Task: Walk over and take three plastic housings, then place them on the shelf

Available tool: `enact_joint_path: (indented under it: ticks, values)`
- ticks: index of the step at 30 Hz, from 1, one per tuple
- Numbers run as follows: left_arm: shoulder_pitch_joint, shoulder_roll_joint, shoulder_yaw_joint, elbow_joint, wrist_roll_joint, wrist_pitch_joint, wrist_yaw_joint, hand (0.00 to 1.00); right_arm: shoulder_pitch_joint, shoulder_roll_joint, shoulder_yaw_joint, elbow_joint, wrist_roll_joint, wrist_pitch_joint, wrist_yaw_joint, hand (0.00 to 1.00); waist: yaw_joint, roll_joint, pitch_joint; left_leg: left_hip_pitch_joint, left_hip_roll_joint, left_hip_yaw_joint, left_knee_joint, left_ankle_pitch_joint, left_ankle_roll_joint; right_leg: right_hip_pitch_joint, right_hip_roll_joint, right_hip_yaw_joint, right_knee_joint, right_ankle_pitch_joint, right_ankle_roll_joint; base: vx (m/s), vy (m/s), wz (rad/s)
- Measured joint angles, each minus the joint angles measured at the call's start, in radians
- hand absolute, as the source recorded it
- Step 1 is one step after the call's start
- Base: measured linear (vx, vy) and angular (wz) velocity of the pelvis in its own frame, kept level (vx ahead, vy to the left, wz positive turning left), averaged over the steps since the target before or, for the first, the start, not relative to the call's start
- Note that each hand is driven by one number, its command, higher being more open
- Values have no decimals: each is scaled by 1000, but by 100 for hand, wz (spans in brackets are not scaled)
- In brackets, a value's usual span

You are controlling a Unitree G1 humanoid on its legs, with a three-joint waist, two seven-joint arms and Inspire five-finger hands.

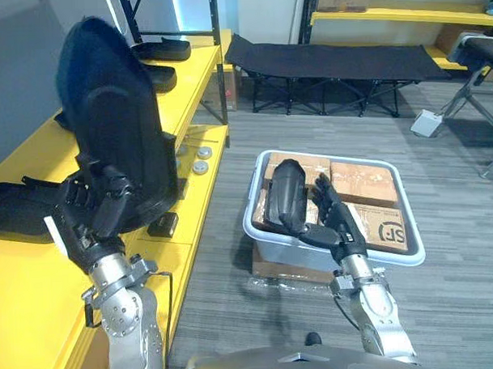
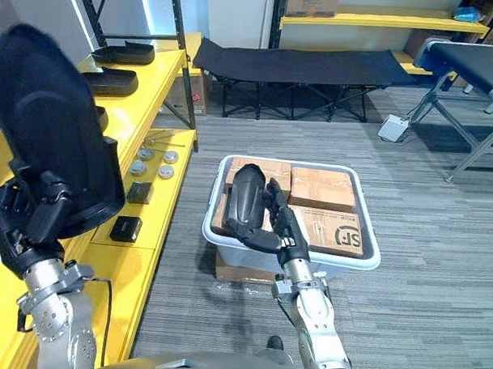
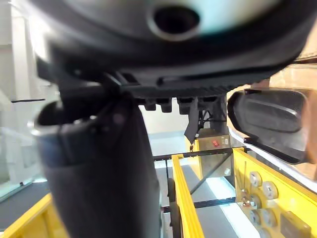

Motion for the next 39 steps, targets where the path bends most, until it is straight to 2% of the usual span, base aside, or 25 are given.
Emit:
enact_joint_path:
  ticks: [5, 11, 12, 15, 17, 18, 20, 21, 23, 25, 26, 27, 31, 34, 35, 37, 38, 39]
  values:
    - [23, -28, 10, -37, -9, 0, 15, 0, -16, -1, 52, 1, 11, -19, -3, 100, 29, 7, 12, -24, -2, -74, 7, 3, -1, 35, -1, -76, 0, -14, 3, 8, 0, 42]
    - [86, -44, 93, -121, -94, -3, -4, 0, -120, -20, 174, 6, -77, -44, -51, 100, 106, 17, 29, -35, -10, -168, 4, 21, -1, 90, -1, -167, 1, -34, 13, 20, 0, 49]
    - [101, -56, 117, -121, -121, -3, -6, 0, -149, -21, 182, 7, -77, -48, -60, 100, 129, 19, 31, -36, -15, -189, 6, 22, 1, 103, -3, -187, 4, -45, 17, 14, 6, 38]
    - [136, -71, 146, -122, -208, -3, -23, 0, -178, -16, 175, 6, -75, -49, -87, 100, 141, 15, 38, -63, -36, -212, 39, 28, 20, 141, -21, -263, 32, -87, 23, 16, 8, 72]
    - [136, -76, 143, -130, -272, -3, -74, 0, -172, -16, 155, 6, -76, -49, -111, 100, 133, -2, 48, -91, -55, -175, 58, 50, 52, 180, -42, -344, 52, -110, 31, 16, 7, 118]
    - [136, -79, 142, -137, -294, -3, -98, 0, -170, -15, 145, 6, -76, -48, -121, 100, 132, -6, 52, -92, -57, -170, 55, 57, 54, 189, -46, -365, 60, -118, 31, 9, 2, 115]
    - [163, -93, 142, -180, -382, -7, -196, 0, -165, -9, 128, 6, -81, -47, -166, 100, 163, -9, 55, -100, -65, -187, 25, 83, 48, 201, -47, -398, 65, -135, 41, -5, -4, 67]
    - [169, -95, 142, -190, -398, -10, -212, 0, -162, -4, 126, 4, -82, -46, -173, 100, 163, -10, 54, -102, -68, -194, 17, 91, 49, 201, -46, -397, 67, -141, 42, 0, -22, 57]
    - [170, -95, 134, -197, -423, -28, -285, 0, -136, 3, 108, -2, -111, -46, -187, 100, 148, -6, 57, -105, -84, -221, -7, 110, 53, 191, -42, -306, 114, -213, 41, -10, -28, 82]
    - [158, -87, 90, -202, -471, -44, -370, 0, -71, 1, 73, -25, -121, -44, -192, 100, 100, -6, 56, -127, -120, -268, -11, 123, 57, 149, -12, -93, 210, -335, 3, -54, -58, 126]
    - [142, -77, 58, -202, -498, -50, -402, 0, -35, 1, 48, -46, -120, -44, -198, 100, 73, -9, 54, -140, -137, -295, -12, 138, 56, 133, 6, -13, 245, -374, -15, -3, -101, 136]
    - [111, -61, 18, -202, -522, -52, -429, 0, -1, 2, 7, -61, -118, -44, -199, 100, 58, -9, 56, -151, -155, -324, -15, 164, 39, 126, 13, 49, 276, -383, -17, 42, -64, 109]
    - [45, -10, -46, -202, -520, -54, -459, 0, 25, 6, -82, -65, -115, -50, -162, 100, 42, -14, 68, -170, -155, -338, -4, 182, 34, 133, 26, 66, 263, -373, -2, 2, -29, 32]
    - [45, -10, -72, -202, -520, -54, -449, 0, 26, 3, -94, -68, -117, -85, -124, 100, 29, -2, 94, -151, -135, -317, 8, 182, 34, 157, 44, 72, 260, -366, -10, -93, -35, -11]
    - [46, -13, -76, -197, -520, -54, -451, 0, 33, 2, -90, -80, -119, -99, -117, 100, 21, 10, 106, -143, -128, -315, 7, 183, 32, 169, 53, 69, 258, -368, -14, -155, -44, 1]
    - [47, -21, -76, -195, -520, -54, -456, 0, 48, 1, -80, -110, -120, -132, -119, 100, 16, 34, 126, -141, -110, -288, 5, 177, 47, 179, 65, 65, 260, -385, -36, -197, -44, 16]
    - [47, -20, -80, -195, -519, -54, -463, 0, 57, -4, -78, -124, -120, -163, -132, 100, 9, 46, 133, -144, -87, -227, 2, 178, 51, 180, 70, 50, 266, -396, -40, -214, -42, 35]
    - [47, -20, -83, -195, -519, -55, -466, 0, 57, -9, -78, -129, -120, -174, -139, 100, 7, 47, 135, -146, -80, -203, -1, 178, 53, 182, 68, 44, 269, -401, -41, -200, 8, 59]
